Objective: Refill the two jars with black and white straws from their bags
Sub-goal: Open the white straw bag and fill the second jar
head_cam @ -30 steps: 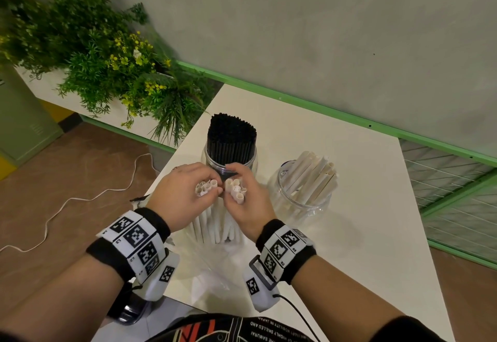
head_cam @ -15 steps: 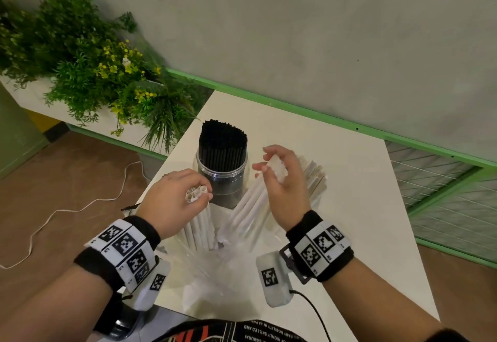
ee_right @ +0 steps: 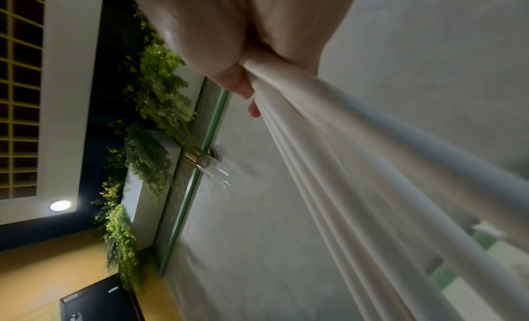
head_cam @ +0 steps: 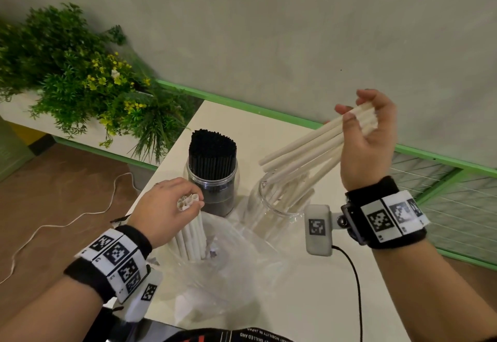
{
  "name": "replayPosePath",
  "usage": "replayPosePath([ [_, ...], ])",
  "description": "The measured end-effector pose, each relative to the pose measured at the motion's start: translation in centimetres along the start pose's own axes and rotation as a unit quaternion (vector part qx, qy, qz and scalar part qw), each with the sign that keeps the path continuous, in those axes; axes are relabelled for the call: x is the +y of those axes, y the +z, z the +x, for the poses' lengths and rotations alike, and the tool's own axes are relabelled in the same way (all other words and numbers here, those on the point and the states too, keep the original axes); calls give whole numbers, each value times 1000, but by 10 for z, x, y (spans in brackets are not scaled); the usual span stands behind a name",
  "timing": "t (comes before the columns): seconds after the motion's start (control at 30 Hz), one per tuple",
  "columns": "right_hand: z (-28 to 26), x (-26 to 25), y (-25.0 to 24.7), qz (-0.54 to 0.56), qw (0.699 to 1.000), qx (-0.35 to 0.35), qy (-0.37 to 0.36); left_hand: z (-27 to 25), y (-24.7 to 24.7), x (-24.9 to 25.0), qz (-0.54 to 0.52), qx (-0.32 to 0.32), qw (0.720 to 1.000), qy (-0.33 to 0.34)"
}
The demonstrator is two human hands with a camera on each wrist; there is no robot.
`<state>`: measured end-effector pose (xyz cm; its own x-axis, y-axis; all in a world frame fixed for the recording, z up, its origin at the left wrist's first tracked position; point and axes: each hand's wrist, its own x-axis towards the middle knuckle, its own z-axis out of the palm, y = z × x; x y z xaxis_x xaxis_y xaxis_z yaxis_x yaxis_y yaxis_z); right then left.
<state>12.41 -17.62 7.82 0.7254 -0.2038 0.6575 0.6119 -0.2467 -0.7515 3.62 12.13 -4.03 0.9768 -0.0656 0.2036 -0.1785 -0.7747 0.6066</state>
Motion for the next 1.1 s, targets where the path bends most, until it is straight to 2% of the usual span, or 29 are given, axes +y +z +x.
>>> replayPosePath([
  [0.2,-25,23,5,-74,997,-17,-7,-1,1,1,-1,-1,1000,-3],
  [0.3,-45,31,9,-109,993,-37,-37,-1,2,2,4,0,1000,-3],
  [0.4,-63,43,19,-137,986,-80,-53,-1,2,4,4,4,1000,-1],
  [0.53,-74,65,29,-160,975,-151,-21,-2,2,7,8,7,1000,-3],
  [0.6,-77,75,28,-198,960,-197,-14,-2,2,6,8,6,1000,-3],
  [0.73,-78,89,21,-259,910,-317,-69,-3,2,6,18,4,1000,-6],
  [0.8,-74,90,17,-287,887,-354,-74,-3,2,6,21,6,1000,-8],
  [0.93,-66,89,7,-301,886,-352,-39,-3,1,7,20,5,1000,-4],
  [1.03,-62,87,-3,-288,899,-331,2,-4,1,6,19,5,1000,-5],
  [1.1,-60,88,-11,-283,914,-289,-14,-4,1,5,19,5,1000,-6],
])
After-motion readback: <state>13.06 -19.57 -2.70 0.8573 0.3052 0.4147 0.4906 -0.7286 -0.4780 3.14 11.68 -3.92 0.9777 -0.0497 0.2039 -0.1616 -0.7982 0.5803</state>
